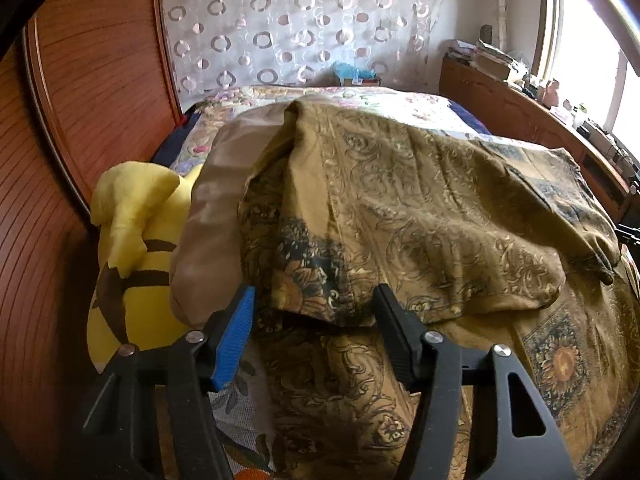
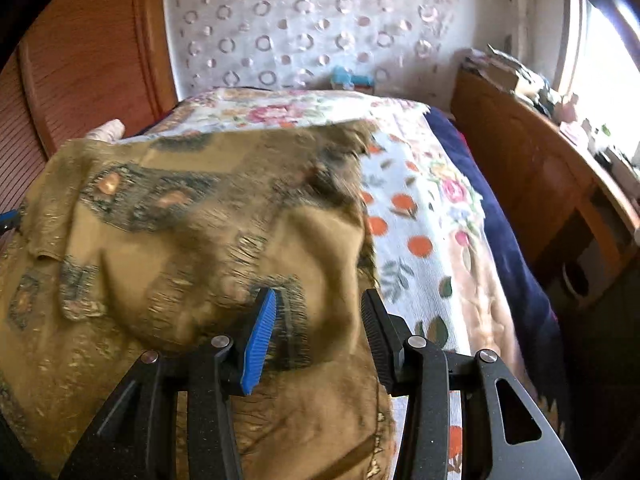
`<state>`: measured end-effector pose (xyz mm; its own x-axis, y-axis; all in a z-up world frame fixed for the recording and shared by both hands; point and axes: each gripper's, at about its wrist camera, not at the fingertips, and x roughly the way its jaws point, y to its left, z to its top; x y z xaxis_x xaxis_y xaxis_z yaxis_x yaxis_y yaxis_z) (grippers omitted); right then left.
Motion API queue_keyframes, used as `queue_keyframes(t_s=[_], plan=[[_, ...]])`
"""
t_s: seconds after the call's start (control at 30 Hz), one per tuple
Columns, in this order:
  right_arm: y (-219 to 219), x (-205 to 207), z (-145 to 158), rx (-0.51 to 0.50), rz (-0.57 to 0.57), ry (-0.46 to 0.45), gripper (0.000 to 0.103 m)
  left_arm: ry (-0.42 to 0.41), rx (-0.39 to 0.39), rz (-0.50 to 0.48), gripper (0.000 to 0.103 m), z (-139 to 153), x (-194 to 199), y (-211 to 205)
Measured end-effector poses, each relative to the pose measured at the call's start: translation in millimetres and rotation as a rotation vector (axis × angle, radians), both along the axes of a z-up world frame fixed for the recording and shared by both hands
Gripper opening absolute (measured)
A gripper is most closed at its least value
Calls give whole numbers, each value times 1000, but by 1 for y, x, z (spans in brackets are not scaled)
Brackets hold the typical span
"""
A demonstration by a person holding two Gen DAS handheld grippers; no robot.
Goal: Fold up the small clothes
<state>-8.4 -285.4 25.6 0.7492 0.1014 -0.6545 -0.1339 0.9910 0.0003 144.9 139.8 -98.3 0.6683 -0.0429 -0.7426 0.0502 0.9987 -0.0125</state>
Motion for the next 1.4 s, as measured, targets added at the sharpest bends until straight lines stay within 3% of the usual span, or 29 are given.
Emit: queue_keyframes(t_s=[0.3, 0.37, 0.47, 0.53, 0.63, 0.73, 1.07, 1.4], plan=[[3, 19, -11, 3, 11, 25, 46, 16, -23, -6, 55, -6, 6, 5], [3, 25, -16, 0, 9, 25, 46, 9, -32, -12, 33, -4, 6, 6], [9, 38, -25, -4, 11, 25, 45, 2, -33, -23, 9, -2, 7, 4], [16, 48, -33, -5, 39, 21, 26, -4, -13, -19, 4, 1, 6, 1], [19, 53, -37, -20, 58, 3, 8, -35, -24, -28, 2, 9, 0, 1], [19, 51, -33, -22, 66, -24, 4, -81, -40, -28, 2, 24, -12, 2], [-7, 9, 0, 62, 112, -118, 3, -186, -124, -57, 2, 70, -89, 9], [-30, -44, -5, 32, 124, -90, 3, -143, -127, -43, 2, 69, -142, 16]])
